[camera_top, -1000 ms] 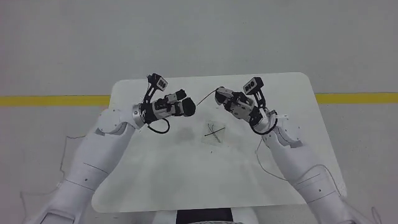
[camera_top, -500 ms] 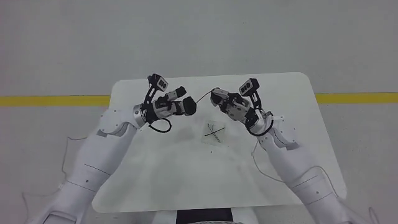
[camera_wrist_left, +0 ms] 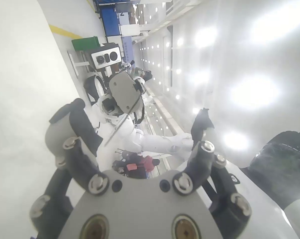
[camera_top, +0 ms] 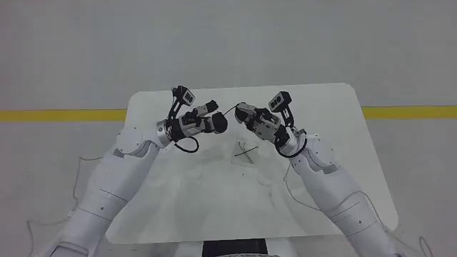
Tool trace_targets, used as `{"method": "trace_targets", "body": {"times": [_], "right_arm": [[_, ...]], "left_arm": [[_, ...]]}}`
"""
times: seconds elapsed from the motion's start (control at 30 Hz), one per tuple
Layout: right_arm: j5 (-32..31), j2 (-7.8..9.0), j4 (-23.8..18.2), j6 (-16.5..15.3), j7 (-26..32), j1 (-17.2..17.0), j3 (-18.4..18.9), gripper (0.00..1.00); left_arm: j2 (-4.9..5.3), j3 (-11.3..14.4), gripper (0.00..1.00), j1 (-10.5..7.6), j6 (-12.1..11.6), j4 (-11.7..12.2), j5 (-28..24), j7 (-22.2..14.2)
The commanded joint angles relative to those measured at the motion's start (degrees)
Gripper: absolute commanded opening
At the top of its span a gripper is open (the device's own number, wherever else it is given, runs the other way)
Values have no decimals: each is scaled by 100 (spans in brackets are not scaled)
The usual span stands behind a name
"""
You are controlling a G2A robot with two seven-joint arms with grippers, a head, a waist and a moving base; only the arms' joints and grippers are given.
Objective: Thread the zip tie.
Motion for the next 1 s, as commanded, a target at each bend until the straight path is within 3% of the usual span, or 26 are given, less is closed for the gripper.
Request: {"method": "trace_targets", "body": {"times": [0.0, 0.37, 0.97], "right_arm": [[-20, -13, -26, 19, -34, 8, -21, 0], [-75, -75, 72, 18, -278, -147, -100, 0], [373, -194, -63, 12, -258, -196, -124, 0]], "left_arm": [[-1, 5, 100, 21, -33, -23, -9, 53], [-24, 75, 100, 54, -170, -18, -317, 13], [-5, 61, 100, 123, -237, -56, -324, -7]]}}
